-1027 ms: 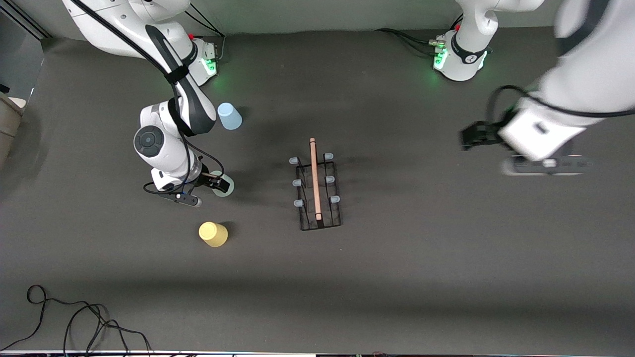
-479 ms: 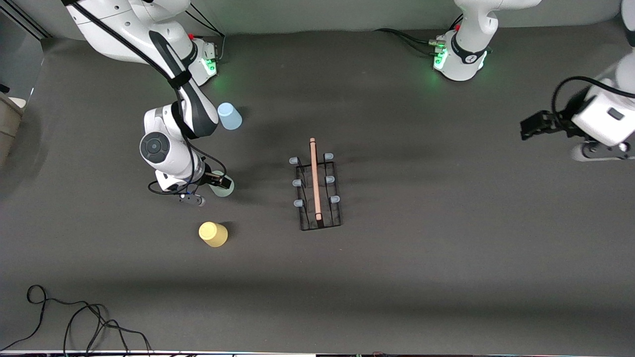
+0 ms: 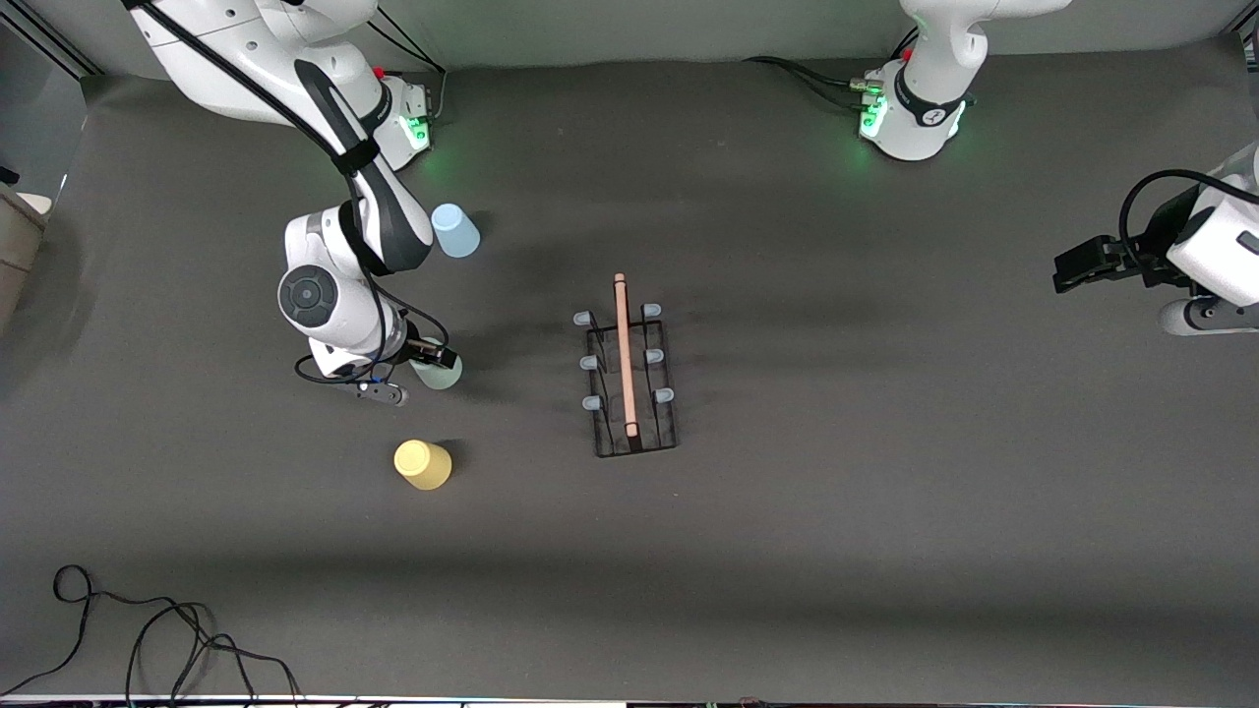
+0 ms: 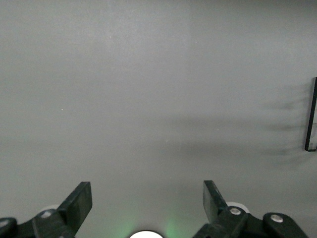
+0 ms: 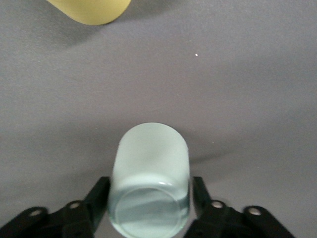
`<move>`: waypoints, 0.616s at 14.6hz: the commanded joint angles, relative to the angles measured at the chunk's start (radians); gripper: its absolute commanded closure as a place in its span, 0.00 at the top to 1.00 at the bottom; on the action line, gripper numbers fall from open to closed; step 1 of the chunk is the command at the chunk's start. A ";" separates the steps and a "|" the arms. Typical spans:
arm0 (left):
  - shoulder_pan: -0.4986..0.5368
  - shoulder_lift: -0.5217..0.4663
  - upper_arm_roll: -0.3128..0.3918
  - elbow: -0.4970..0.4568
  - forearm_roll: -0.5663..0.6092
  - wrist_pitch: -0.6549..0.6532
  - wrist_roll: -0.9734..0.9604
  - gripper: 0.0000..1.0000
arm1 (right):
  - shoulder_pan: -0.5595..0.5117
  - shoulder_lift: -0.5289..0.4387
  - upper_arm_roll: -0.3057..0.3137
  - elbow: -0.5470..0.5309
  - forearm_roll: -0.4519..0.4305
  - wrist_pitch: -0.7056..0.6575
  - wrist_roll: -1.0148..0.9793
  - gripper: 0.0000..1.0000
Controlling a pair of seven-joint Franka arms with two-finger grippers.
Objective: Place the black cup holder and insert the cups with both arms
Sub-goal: 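Lift the pale green cup with the right gripper and lower it onto a rack peg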
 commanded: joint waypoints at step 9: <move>-0.005 -0.024 -0.018 0.003 0.022 0.029 0.036 1.00 | 0.077 -0.100 -0.003 0.203 0.023 -0.271 0.124 0.00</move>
